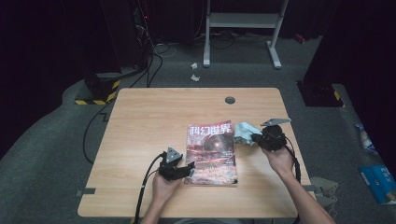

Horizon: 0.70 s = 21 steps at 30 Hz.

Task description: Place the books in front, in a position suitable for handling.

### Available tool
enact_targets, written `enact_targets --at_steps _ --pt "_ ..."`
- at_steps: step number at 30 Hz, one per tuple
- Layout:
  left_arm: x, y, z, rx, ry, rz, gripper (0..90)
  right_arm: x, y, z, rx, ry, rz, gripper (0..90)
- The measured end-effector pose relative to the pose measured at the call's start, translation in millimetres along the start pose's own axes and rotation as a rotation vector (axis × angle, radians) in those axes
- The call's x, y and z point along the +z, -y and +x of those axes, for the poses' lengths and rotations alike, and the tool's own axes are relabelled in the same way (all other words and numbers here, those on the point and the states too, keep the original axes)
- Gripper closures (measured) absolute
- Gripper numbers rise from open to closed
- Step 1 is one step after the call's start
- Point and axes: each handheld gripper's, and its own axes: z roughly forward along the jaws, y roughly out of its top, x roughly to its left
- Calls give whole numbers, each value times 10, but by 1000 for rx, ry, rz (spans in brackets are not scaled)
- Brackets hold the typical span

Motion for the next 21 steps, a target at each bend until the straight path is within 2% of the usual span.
enact_targets --at_steps 3,5,8,9,12,15,17,18,20,21 --pt "0 0 0 0 0 0 370 -64 -3 44 -15 -8 -13 858" --pt "0 0 0 0 0 0 370 -149 6 137 -33 -26 -26 858" --pt "0 0 0 0 0 0 370 -191 11 183 -48 -38 -37 858" --pt "0 0 0 0 0 0 370 -240 16 248 -56 -57 -51 858" --pt "1 0 0 0 -1 0 370 -267 25 315 -73 -73 -54 858" --pt "1 0 -1 0 -1 0 370 -254 86 471 -105 -108 -30 858" --pt "1 0 -2 0 -1 0 370 -241 103 497 -115 -117 -28 858" --pt "1 0 -2 -1 -2 -1 370 -205 155 571 -128 -138 -10 858" --pt "1 0 -2 -1 -2 -1 370 -185 183 612 -131 -144 4 858" --pt "2 1 -5 -3 -3 -2 370 -133 251 688 -141 -167 27 857"
